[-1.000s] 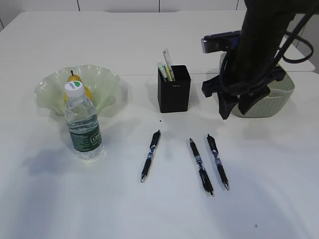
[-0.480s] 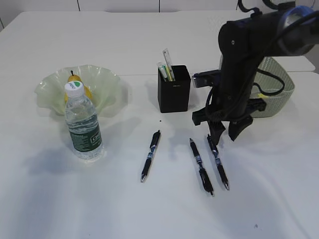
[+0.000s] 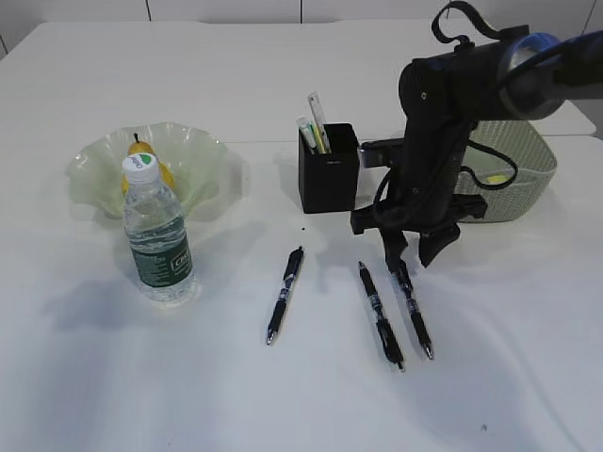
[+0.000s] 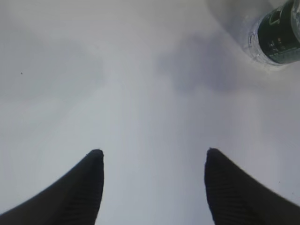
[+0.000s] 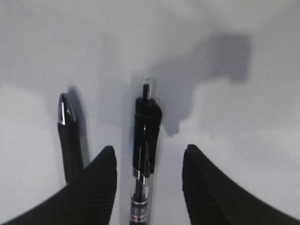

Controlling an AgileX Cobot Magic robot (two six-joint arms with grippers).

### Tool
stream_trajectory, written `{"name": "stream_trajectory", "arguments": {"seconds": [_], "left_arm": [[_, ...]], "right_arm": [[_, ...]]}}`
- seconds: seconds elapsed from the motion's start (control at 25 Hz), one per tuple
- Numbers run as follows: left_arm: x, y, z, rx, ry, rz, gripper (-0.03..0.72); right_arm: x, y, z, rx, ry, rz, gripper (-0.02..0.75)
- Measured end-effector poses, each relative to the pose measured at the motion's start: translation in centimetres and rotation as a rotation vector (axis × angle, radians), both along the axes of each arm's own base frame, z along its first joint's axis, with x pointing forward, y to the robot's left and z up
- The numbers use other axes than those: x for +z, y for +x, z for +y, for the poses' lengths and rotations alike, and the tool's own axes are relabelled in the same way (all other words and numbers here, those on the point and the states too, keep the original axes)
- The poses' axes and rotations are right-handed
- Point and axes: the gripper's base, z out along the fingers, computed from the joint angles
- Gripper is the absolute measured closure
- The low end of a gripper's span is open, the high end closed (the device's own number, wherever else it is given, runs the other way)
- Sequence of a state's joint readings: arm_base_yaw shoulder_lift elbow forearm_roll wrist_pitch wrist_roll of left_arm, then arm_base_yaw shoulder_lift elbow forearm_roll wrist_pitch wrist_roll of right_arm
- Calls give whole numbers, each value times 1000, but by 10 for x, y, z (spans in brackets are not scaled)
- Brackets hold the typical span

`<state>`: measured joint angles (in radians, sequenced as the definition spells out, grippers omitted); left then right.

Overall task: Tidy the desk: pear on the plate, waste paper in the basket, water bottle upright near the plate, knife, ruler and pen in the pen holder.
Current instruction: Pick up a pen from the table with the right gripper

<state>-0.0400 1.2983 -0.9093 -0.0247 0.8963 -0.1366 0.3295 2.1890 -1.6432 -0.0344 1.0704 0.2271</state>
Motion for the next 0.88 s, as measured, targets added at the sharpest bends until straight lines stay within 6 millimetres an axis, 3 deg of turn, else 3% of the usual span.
{"name": "stream_trajectory", "arguments": {"seconds": [0.32, 0.88], "left_arm": [[0, 0, 0, 0, 0, -5, 214], [1, 1, 0, 1, -2, -16, 214]], "right_arm": [[-1, 8, 3, -49, 6, -7, 393], [-22, 8, 3, -64, -8, 44, 393]]}}
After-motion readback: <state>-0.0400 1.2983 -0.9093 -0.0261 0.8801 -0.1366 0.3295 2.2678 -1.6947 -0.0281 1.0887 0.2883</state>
